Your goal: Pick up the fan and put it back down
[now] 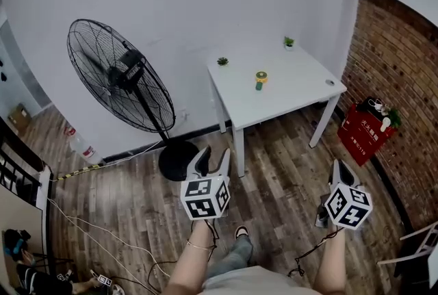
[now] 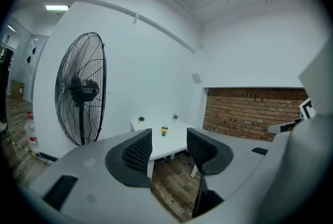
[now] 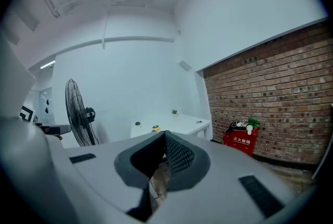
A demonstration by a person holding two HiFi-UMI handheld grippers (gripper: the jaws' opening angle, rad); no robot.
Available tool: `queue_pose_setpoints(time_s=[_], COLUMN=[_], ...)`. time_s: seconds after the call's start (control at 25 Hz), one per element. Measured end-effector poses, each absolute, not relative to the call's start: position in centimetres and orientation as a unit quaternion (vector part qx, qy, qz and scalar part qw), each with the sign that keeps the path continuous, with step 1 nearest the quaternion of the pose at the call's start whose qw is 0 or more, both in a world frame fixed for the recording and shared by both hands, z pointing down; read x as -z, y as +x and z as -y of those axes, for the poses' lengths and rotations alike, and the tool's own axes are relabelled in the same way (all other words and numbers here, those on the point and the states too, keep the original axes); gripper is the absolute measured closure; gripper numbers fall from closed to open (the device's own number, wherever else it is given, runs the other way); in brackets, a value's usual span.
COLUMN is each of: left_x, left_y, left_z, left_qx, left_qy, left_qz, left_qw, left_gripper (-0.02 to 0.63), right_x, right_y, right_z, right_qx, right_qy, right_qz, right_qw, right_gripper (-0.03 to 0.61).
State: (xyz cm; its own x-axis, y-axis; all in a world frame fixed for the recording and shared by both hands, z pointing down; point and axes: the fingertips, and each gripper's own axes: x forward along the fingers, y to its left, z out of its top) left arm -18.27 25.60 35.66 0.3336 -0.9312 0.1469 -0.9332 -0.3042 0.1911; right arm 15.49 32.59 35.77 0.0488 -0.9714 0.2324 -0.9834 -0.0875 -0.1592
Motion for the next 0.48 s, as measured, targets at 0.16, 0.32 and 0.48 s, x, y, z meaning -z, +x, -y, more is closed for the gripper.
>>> queue_pose_setpoints(time_s=[0.16,0.32,0.48], left_x=[-35.1,-34.6,-34.0], left_y=[-18.1,-18.8,-19.5], left_z=[-21.0,-16.5,-12.0], left_qx=[-0.004,0.006,0.020], left_qy=[0.813,0.814,0.815], left_qz=[0.570,0.568,0.565], left_qw=[0.118,0.122,0.129], left_gripper=[0.407,0.407,0.407], right_x=[-35.1,-34.2,-33.0], right_y=[15.1,14.3,13.4], right_z=[-28.2,-23.8,-19.2], right_qx=[-0.138,-0.131,-0.119], right_qy=[0.724,0.724,0.724], right_qz=[0.676,0.677,0.678], right_qw=[0.023,0.028,0.035], right_gripper=[0.578,0.578,0.578])
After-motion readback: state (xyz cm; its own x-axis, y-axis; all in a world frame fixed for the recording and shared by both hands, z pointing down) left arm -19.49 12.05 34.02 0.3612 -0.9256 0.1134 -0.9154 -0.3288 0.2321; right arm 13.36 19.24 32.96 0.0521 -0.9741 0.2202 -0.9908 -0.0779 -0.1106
